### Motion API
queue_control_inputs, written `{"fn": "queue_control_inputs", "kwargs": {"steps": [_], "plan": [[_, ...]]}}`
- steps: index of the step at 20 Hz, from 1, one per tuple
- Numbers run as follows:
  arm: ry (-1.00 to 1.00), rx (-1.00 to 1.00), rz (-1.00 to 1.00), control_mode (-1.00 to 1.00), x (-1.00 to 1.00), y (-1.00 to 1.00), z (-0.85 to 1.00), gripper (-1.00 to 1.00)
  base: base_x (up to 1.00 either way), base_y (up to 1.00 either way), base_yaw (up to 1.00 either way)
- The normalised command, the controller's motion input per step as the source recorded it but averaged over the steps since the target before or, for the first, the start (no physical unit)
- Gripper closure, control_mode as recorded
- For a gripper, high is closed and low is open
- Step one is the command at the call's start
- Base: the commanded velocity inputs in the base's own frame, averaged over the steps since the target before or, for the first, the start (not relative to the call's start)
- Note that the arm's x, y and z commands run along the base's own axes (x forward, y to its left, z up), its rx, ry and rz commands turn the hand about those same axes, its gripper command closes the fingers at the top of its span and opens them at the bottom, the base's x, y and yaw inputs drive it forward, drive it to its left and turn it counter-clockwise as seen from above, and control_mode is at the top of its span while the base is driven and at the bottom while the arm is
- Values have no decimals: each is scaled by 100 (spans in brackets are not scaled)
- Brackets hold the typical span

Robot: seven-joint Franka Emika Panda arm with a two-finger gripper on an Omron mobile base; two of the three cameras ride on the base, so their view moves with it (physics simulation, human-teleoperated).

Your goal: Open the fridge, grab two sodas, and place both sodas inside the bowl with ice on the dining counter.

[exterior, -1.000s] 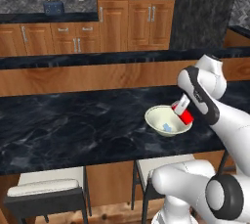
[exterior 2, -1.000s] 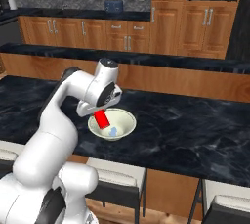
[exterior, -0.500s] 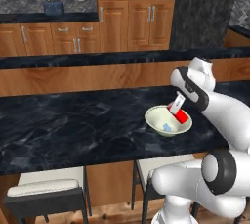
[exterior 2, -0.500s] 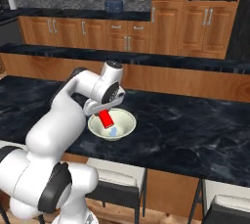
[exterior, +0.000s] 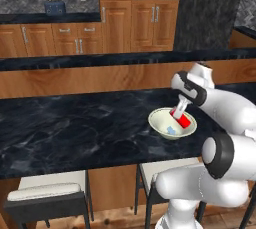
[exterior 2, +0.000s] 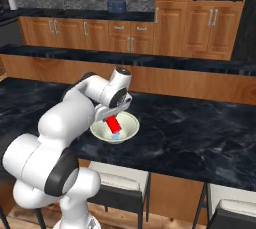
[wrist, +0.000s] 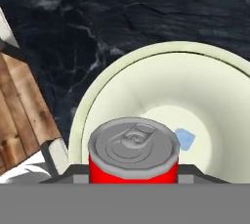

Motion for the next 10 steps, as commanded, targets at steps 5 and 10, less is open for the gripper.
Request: {"fn": "queue_control_inputs", "kwargs": {"steps": [5,10], "plan": [[0,0,3,-100,22,-7,-29,100,0,0,0],[1,0,2,-100,26,-1,-22,100,0,0,0]]}}
